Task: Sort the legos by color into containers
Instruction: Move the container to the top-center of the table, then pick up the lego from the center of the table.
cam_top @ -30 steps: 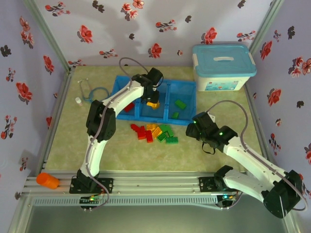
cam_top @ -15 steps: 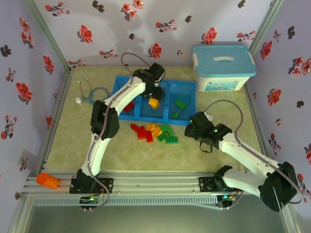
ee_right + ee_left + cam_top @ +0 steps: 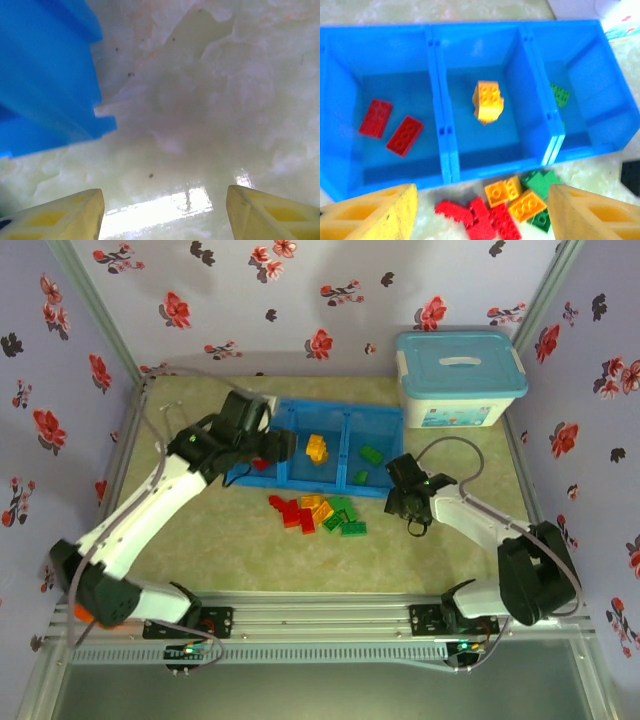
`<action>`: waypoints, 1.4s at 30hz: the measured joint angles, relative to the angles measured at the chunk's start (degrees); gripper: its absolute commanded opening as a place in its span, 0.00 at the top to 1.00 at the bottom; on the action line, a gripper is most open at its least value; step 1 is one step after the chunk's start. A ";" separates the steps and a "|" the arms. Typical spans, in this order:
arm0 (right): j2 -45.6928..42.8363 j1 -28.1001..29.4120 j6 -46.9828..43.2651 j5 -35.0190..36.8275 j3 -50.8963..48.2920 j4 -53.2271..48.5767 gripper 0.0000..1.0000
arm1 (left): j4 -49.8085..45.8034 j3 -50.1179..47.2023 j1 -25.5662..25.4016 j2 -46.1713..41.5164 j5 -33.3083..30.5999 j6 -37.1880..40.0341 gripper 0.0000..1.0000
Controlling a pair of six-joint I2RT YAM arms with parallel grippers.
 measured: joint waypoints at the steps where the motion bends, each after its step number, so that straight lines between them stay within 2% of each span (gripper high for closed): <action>1: 1.14 -0.55 -0.55 -0.02 0.92 0.09 0.35 | 0.42 -3.30 -0.02 -2.29 0.00 -0.44 0.31; 7: 6.14 -3.30 -3.32 -0.13 5.86 -0.24 0.35 | 0.33 -15.61 -0.02 -11.63 0.02 -2.82 0.31; 13: 11.45 -5.99 -5.95 -0.17 11.21 -0.90 0.36 | -0.15 -21.11 -0.13 -19.58 0.02 -4.70 0.31; 22: 11.89 -5.62 -7.17 -0.20 14.36 -2.14 0.35 | 0.22 -31.80 -2.89 -24.11 0.22 -8.63 0.31; 27: 4.39 -0.37 -5.70 0.04 12.68 -2.21 0.34 | 2.78 -36.17 -5.14 -21.66 1.14 -10.97 0.31; 31: -1.25 4.85 -3.52 0.15 10.54 -1.99 0.33 | 6.64 -36.81 -5.44 -15.98 1.81 -13.18 0.30; 42: -9.42 13.77 3.43 0.22 0.07 0.11 0.32 | 17.03 -36.04 -4.42 -0.87 2.27 -20.98 0.33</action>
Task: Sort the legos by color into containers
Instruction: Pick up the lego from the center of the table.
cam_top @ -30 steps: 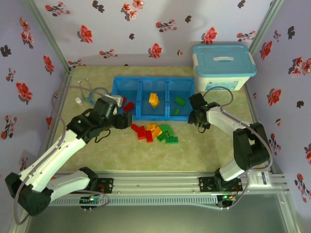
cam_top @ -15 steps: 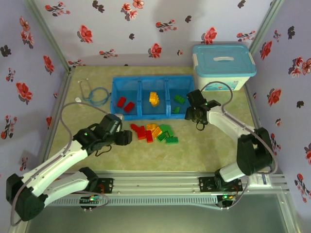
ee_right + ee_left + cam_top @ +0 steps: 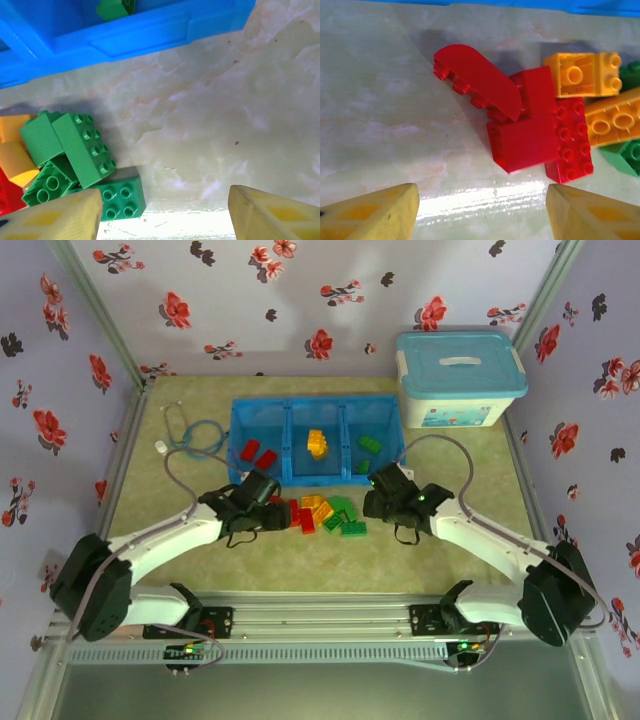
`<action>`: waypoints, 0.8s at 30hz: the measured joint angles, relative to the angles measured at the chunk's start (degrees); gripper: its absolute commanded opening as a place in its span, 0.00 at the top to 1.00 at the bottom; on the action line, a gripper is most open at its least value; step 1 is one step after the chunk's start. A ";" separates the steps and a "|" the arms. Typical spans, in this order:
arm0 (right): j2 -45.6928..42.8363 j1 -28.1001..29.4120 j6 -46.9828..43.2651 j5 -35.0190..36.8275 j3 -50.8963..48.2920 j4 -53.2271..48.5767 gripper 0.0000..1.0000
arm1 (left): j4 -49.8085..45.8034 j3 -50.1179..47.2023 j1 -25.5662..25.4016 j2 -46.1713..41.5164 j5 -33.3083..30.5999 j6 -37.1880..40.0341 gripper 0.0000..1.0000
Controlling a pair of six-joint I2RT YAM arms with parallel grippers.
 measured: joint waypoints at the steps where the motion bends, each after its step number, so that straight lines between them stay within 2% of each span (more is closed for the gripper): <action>1: -0.76 0.33 0.50 0.02 -0.57 0.28 0.32 | 0.72 0.35 0.28 1.29 -0.07 -0.55 0.34; 17: -11.54 1.77 4.98 1.09 -7.85 0.98 0.33 | 5.62 8.00 5.09 14.84 -1.81 -4.98 0.43; 24: -13.51 1.77 5.51 1.38 -9.53 0.96 0.33 | 5.77 8.66 5.55 16.94 -2.49 -5.18 0.52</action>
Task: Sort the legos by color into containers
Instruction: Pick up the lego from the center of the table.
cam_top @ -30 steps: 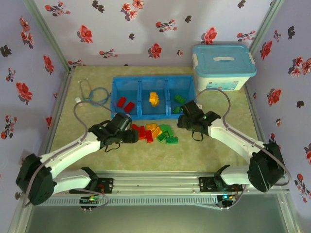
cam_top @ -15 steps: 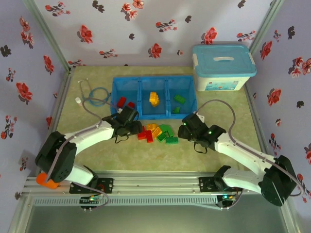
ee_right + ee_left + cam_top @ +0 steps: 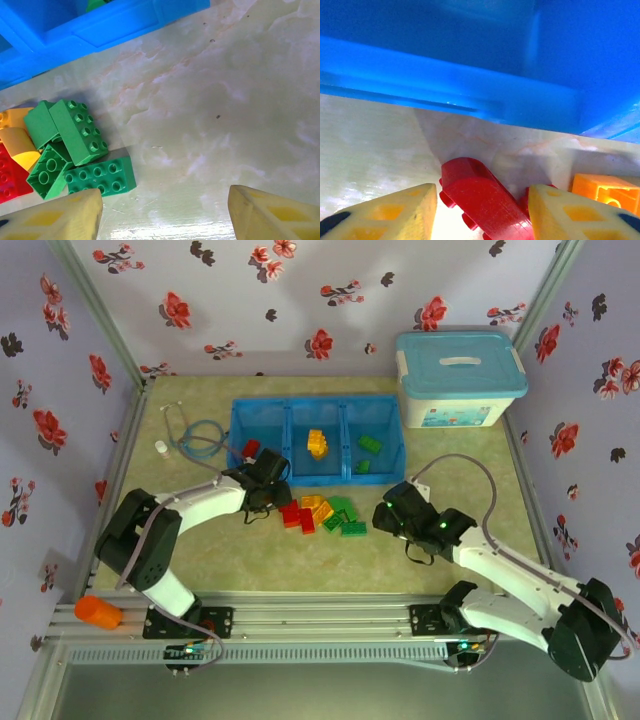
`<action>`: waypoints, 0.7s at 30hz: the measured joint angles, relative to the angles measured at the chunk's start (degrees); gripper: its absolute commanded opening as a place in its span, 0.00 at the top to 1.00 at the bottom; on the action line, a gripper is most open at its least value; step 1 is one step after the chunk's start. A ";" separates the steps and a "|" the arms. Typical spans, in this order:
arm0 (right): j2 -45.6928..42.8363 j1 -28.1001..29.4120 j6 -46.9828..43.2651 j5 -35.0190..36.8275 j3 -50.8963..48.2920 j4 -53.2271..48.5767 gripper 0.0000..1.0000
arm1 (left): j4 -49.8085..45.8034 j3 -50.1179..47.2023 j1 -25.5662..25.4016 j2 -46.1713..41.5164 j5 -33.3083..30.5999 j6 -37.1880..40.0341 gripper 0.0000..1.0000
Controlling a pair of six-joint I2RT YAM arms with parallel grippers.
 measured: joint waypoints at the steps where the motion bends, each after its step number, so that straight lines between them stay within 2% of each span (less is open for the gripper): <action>1: -0.17 0.00 0.00 0.04 -0.20 0.00 0.33 | -0.02 0.00 0.00 0.04 -0.11 -0.02 0.53; 14: -0.42 0.00 0.70 0.13 -0.59 0.04 0.33 | 0.61 -1.75 0.00 -0.92 -2.19 -0.31 0.66; 18: -0.42 0.00 1.07 0.11 -1.01 1.03 0.33 | 0.15 -3.72 0.00 -2.84 -2.99 -0.50 0.64; 21: -0.37 0.00 1.31 0.02 -1.66 1.73 0.33 | -0.50 -3.74 -0.02 -2.91 -3.06 -0.44 0.58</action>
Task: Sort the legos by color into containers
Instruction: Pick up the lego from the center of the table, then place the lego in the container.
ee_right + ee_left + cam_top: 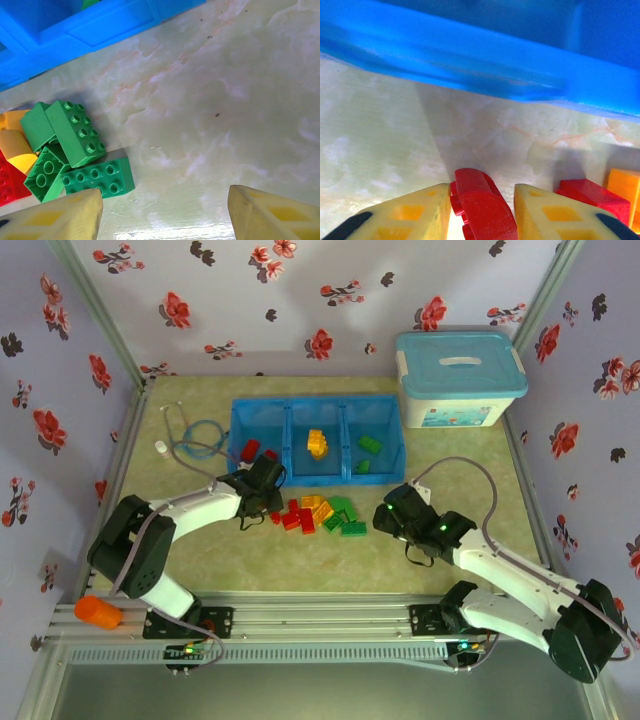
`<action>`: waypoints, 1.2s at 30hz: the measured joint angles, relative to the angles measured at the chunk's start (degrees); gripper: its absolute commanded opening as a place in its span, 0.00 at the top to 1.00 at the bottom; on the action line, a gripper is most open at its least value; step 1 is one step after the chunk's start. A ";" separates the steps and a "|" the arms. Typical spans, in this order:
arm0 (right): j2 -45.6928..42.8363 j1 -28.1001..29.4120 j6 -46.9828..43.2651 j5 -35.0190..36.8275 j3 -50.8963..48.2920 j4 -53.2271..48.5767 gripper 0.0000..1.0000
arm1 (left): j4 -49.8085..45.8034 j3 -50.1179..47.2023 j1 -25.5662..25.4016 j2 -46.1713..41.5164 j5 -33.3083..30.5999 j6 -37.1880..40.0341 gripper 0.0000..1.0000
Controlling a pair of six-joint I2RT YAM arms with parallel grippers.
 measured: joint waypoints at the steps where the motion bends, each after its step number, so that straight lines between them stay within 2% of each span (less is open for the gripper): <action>1: 0.02 0.00 0.04 -0.13 -0.02 0.02 0.33 | -0.50 0.00 -0.09 0.07 0.00 0.00 0.58; 5: 0.00 0.17 0.17 -0.11 -0.02 0.39 0.33 | -1.49 0.02 -0.74 0.57 -0.42 0.00 0.58; 11: 0.00 0.26 0.17 -0.09 -0.04 0.42 0.33 | -1.70 0.66 -2.34 2.67 -0.44 -0.31 0.70; 16: -0.22 0.26 0.17 -0.07 -0.17 0.42 0.33 | -2.73 1.27 -3.15 2.99 -1.84 -0.26 0.74; 22: -1.18 0.26 0.20 -0.07 -0.90 0.42 0.33 | -8.31 3.74 -3.34 -2.49 -4.39 1.25 0.74; 25: -1.07 0.26 0.20 -0.09 -0.90 0.55 0.33 | -10.56 8.66 -1.92 -6.16 -4.68 4.39 0.74; 28: -0.48 0.26 0.17 -0.13 -0.90 1.05 0.33 | -11.91 15.74 1.46 -6.16 -4.28 8.24 0.74; 36: -0.66 1.14 0.28 -0.20 -0.90 1.20 0.34 | -13.29 29.27 8.96 3.39 -1.70 16.20 0.74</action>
